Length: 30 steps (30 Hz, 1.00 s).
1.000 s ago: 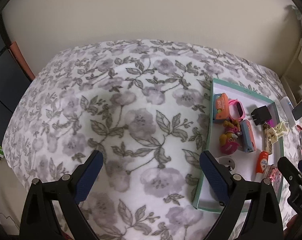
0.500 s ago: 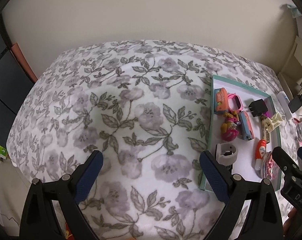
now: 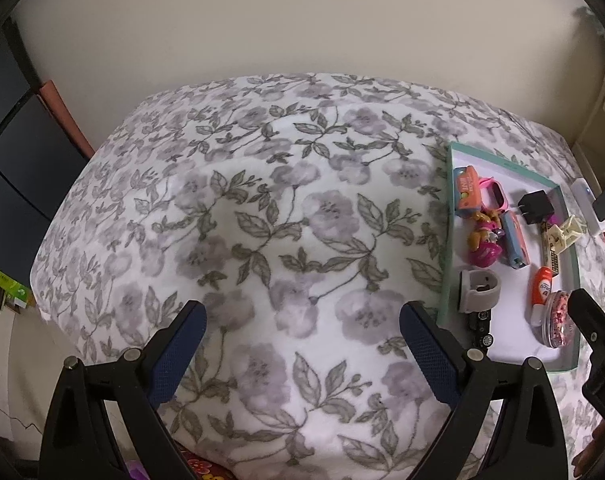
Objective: Organize rigid objects
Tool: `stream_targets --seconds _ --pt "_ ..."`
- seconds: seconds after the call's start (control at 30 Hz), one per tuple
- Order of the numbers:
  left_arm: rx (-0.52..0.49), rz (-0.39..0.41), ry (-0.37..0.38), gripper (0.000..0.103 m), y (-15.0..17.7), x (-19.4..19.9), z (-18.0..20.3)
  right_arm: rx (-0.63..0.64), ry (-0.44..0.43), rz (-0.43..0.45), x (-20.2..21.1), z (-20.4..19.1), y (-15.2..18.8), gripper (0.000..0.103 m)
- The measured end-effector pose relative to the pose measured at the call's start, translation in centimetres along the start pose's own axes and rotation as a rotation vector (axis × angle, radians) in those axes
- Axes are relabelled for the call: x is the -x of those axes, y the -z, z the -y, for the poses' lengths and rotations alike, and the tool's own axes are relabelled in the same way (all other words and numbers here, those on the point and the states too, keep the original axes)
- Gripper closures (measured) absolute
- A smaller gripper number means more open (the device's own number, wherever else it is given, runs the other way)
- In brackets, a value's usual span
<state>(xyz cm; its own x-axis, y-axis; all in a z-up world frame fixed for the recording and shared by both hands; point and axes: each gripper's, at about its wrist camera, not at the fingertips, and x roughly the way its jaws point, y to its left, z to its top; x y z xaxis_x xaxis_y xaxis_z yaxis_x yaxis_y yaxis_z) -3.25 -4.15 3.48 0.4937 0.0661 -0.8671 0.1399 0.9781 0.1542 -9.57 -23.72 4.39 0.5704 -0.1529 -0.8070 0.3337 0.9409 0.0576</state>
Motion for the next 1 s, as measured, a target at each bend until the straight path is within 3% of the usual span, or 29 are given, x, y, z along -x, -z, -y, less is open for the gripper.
stream_targets --seconds 1.0 --pt "-0.011 0.035 -0.028 0.006 1.0 1.0 -1.1 -0.019 -0.015 -0.002 2.4 -0.8 2.0 0.0"
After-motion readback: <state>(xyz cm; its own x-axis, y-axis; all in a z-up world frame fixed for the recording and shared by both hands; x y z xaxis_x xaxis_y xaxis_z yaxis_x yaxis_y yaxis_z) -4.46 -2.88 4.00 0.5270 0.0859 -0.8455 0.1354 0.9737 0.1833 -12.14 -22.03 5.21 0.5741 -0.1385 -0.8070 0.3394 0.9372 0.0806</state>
